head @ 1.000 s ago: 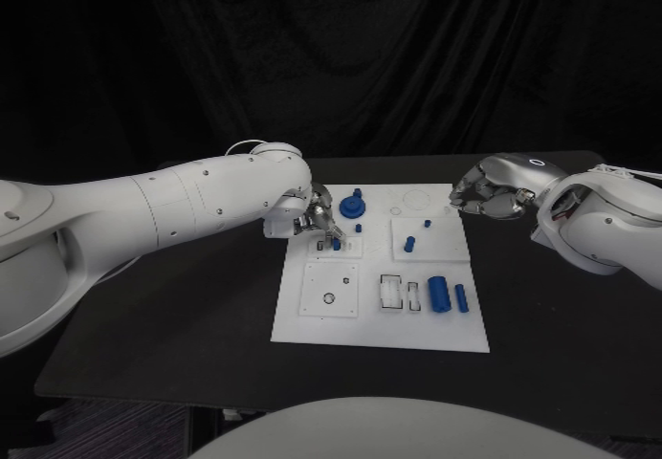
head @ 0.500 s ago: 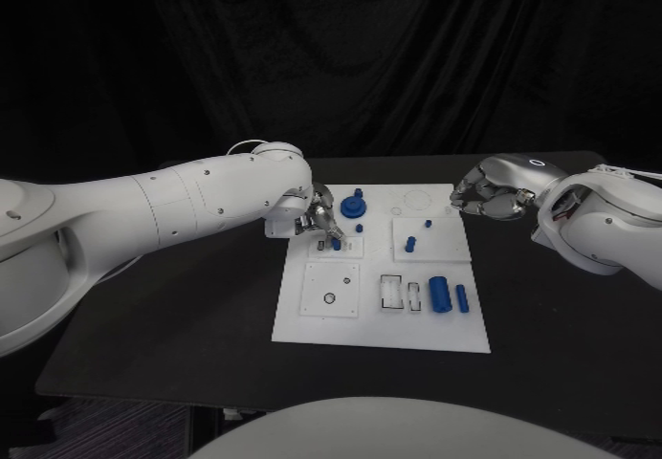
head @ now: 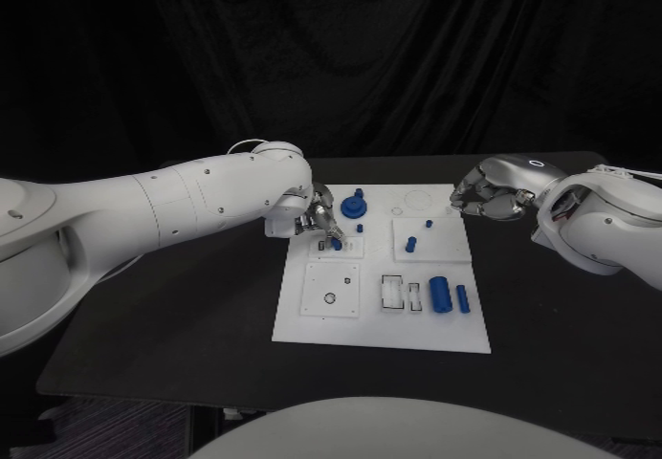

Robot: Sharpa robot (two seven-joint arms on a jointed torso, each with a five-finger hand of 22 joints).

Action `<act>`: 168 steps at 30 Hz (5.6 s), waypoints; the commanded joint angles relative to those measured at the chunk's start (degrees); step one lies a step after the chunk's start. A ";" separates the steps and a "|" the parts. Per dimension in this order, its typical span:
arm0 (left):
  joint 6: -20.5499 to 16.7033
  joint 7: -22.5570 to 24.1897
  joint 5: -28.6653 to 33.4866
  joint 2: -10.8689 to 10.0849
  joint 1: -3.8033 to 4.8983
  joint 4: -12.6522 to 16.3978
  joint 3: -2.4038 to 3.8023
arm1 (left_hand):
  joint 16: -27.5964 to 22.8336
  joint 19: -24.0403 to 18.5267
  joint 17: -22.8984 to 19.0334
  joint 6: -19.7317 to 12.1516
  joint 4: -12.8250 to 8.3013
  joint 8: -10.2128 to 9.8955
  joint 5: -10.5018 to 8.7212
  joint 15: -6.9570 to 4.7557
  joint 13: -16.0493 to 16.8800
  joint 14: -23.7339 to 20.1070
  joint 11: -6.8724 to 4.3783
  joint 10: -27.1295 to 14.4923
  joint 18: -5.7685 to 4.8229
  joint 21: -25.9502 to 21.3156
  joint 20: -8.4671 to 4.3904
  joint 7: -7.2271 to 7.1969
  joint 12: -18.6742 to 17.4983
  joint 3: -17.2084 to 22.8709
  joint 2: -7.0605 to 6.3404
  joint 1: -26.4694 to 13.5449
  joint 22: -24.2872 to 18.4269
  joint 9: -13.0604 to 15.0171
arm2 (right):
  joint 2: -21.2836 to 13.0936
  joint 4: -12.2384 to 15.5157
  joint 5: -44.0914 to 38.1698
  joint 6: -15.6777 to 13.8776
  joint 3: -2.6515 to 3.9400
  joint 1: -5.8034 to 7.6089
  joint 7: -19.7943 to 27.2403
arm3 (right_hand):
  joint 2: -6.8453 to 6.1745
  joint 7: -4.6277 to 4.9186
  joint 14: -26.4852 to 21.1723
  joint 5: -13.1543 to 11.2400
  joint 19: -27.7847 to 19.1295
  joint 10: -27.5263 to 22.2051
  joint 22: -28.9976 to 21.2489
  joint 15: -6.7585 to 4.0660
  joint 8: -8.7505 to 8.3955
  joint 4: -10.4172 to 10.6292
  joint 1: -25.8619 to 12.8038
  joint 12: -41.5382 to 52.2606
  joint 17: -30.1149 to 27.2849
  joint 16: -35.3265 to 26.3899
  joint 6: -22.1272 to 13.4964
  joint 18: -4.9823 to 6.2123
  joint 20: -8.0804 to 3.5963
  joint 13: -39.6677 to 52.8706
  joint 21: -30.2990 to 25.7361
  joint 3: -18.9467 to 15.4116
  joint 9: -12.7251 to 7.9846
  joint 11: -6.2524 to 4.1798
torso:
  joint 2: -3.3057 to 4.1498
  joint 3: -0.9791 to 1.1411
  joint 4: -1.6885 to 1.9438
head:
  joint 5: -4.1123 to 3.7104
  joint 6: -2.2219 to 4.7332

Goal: Assemble the parts on the task board

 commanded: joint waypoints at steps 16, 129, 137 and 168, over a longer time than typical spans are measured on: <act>2.04 -0.93 -0.30 0.22 -0.72 -0.47 -0.32 | 0.15 -0.21 15.09 1.88 2.60 -1.33 -13.98 0.70 14.98 5.95 0.81 6.09 0.08 -0.73 0.63 0.61 0.14 -2.82 0.07 -5.87 7.30 -2.80 | 0.00 0.09 -0.08 1.47 0.04 -0.14 -1.66 | -0.17 0.01 3.76 0.32 1.68 2.73 11.43 0.18 0.01 -0.17 0.37 -0.51 5.45 -0.35 0.69 0.82 0.05 10.53 -0.42 0.48 0.05 0.17 | 0.04 -0.01 -0.01 | -0.04 -0.01; -0.49 2.52 -0.30 0.48 -0.88 -0.57 -0.32 | 0.15 -0.29 15.09 1.92 -1.27 -0.10 -1.80 0.31 14.98 5.95 0.23 6.09 0.34 -3.39 0.33 -0.21 0.14 -7.56 3.36 0.23 8.85 -2.13 | -0.01 -0.10 -0.06 3.88 0.04 -0.34 -2.57 | -0.19 -0.11 3.64 0.42 1.42 1.18 11.17 0.03 0.01 -0.29 0.22 -1.96 4.88 -0.81 0.95 0.98 -0.10 8.43 -1.18 0.92 0.06 0.01 | 0.04 -0.02 0.02 | 0.60 -0.01; -0.35 2.46 -0.30 0.36 -0.89 -0.63 -0.32 | 0.15 -0.22 15.09 1.95 -2.08 2.03 0.62 -0.03 14.98 5.95 -0.21 6.09 0.33 -3.63 0.00 -0.69 0.14 -3.55 1.69 -0.22 9.10 1.30 | 0.07 -0.22 -0.06 3.85 0.04 -0.34 -2.44 | -0.21 -0.14 3.59 0.42 1.32 1.14 11.08 0.01 0.03 -0.31 0.19 -2.02 4.67 -0.97 1.02 1.04 -0.11 8.36 -1.44 0.97 0.07 -0.01 | 0.03 -0.02 -0.01 | 0.63 -0.01; -17.93 6.76 -0.32 -6.51 -0.90 8.54 -0.33 | 0.15 0.01 15.09 -0.43 -5.62 6.43 2.71 -0.41 14.98 5.95 -0.54 6.09 0.33 -4.22 -0.43 -0.89 0.14 11.67 -3.10 -3.75 9.40 8.78 | -0.28 -0.38 -0.06 5.04 0.04 -0.38 -3.06 | -0.36 -0.33 3.19 0.39 0.74 0.70 10.54 -0.15 0.21 -0.45 -0.03 -2.55 3.11 -2.23 1.57 1.38 -0.25 7.65 -2.98 1.25 0.17 -0.19 | -0.09 -0.01 0.01 | 0.29 -0.01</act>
